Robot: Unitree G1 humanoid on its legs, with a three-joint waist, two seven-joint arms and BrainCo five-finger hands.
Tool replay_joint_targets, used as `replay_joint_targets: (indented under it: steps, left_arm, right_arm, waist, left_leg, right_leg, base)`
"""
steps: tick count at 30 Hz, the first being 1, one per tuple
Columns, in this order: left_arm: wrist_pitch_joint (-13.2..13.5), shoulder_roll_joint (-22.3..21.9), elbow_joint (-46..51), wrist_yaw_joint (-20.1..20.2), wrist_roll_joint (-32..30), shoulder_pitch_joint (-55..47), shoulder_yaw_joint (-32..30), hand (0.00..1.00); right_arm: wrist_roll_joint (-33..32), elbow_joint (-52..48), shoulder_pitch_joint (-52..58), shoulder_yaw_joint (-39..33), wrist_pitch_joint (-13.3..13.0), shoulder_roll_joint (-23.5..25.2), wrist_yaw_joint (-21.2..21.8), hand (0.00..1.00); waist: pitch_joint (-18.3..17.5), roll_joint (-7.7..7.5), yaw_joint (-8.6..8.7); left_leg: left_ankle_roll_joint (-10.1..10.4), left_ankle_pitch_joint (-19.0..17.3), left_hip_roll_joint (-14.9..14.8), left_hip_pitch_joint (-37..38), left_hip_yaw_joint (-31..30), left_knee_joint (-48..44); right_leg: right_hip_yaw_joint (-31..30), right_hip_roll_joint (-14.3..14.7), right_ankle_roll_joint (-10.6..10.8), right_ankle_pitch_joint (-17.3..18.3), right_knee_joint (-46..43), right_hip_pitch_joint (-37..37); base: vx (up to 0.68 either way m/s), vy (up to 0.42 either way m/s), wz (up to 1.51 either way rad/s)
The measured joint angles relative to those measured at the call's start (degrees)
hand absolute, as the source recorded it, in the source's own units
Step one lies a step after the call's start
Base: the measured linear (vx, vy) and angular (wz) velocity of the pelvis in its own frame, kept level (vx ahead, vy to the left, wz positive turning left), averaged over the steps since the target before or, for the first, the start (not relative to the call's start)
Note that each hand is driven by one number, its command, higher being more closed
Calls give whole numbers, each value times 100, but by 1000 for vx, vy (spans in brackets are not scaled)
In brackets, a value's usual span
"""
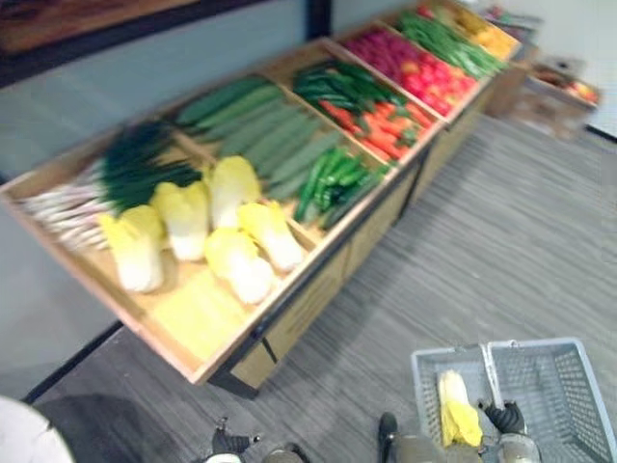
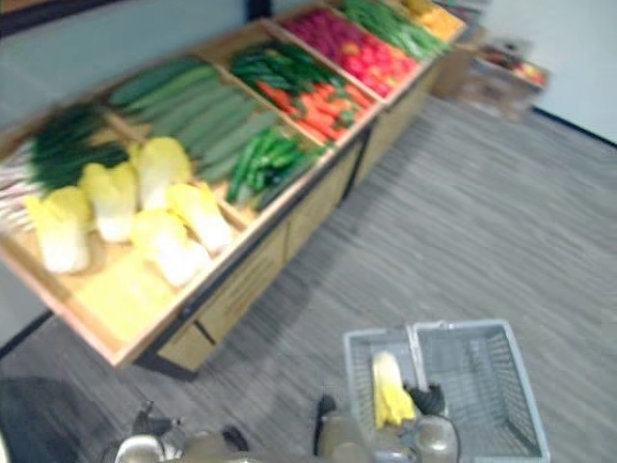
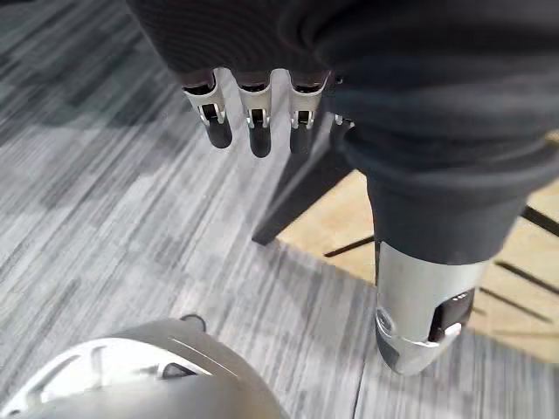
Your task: Pick vegetable in the basket
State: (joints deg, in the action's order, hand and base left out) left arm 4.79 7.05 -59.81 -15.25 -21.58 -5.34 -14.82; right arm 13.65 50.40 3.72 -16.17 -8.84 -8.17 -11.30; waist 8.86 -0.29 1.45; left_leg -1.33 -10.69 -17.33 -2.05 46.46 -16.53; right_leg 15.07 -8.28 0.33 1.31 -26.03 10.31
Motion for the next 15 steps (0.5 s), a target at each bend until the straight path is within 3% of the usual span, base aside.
replay_joint_targets:
  steps: [4,5,7,8,9,10,11,13,15]
  left_arm:
    - [-45,176,-53,34,64,-124,-23,0]
    - [-53,220,-95,48,74,-173,-66,0]
    - [-89,136,-187,84,86,-155,-114,0]
    - [-93,28,-179,101,87,-198,-116,0]
    - [-95,-5,-183,103,84,-188,-110,0]
    - [-114,52,-178,103,84,-99,-60,0]
    - [-132,18,-215,113,81,58,66,0]
    - [-120,-71,-216,137,63,32,119,0]
    - [-121,-84,-204,152,60,-20,153,0]
  right_arm:
    - [168,333,-48,172,26,-17,47,100]
    - [176,406,-101,228,29,-18,58,100]
    - [177,456,-123,308,72,-94,86,100]
    - [164,459,-142,295,88,-152,96,100]
    - [163,456,-155,299,106,-128,100,100]
    - [164,448,-129,325,102,-97,151,100]
    - [164,491,-82,323,150,-129,181,100]
    - [164,489,55,375,214,-171,179,100]
    - [159,472,117,484,229,-221,178,100]
  waist:
    - [-37,-73,-20]
    - [-71,-143,-22]
    - [-76,-101,-22]
    - [-216,90,-87]
    - [-226,13,-86]
    - [-205,-213,24]
    - [-94,-126,39]
    - [-150,25,5]
    - [-179,63,26]
  left_leg:
    - [45,236,-182,142,855,75]
    - [73,309,-296,135,1104,-2]
    - [194,386,-241,19,1003,101]
    - [232,439,-257,-195,752,246]
    - [227,517,-296,-252,864,150]
    - [215,520,-273,-354,978,-77]
    - [219,566,-499,-374,957,-282]
    - [338,740,-781,-268,953,-281]
    - [398,942,-962,-123,964,-178]
  right_leg:
    - [408,-643,50,131,-542,-469]
    - [450,-700,184,208,-413,-443]
    - [447,-334,199,220,261,-403]
    - [188,-110,362,262,960,-470]
    - [96,-168,406,531,949,-419]
    - [34,-348,687,1032,993,-401]
    - [66,-135,713,983,1168,-471]
    - [6,234,561,814,1559,-688]
    - [-73,491,431,730,1743,-812]
  base:
    - [-159,-75,-126]
    - [-203,-295,-128]
    - [-237,-265,-129]
    - [-266,-221,-106]
    - [-285,-357,-86]
    - [-108,-368,-36]
    - [-74,-343,-19]
    - [-75,-254,-32]
    - [-44,-241,-33]
